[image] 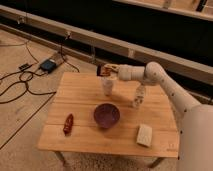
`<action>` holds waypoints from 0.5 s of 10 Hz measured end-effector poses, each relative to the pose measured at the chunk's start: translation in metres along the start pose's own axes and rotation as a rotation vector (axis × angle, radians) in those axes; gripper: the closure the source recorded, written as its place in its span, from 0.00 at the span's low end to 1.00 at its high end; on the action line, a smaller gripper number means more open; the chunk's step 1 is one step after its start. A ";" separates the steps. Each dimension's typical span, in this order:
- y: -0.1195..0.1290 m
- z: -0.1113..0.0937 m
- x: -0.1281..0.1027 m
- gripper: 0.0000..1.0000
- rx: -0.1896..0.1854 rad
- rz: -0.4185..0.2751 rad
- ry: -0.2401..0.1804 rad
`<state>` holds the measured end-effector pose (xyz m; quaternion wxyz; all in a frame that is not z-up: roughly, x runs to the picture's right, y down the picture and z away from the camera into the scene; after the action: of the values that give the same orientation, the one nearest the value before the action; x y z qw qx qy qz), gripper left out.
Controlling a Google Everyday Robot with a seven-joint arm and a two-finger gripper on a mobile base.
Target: Place the eraser in the ceramic cup
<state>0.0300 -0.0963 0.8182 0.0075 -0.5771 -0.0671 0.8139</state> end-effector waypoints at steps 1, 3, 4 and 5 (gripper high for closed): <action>0.003 -0.005 0.001 1.00 0.003 -0.015 0.002; 0.009 -0.011 0.003 1.00 0.004 -0.037 0.012; 0.009 -0.011 0.002 1.00 -0.002 -0.041 0.020; 0.009 -0.009 -0.001 1.00 -0.012 -0.048 0.032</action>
<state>0.0391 -0.1046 0.8156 0.0246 -0.5881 -0.0860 0.8038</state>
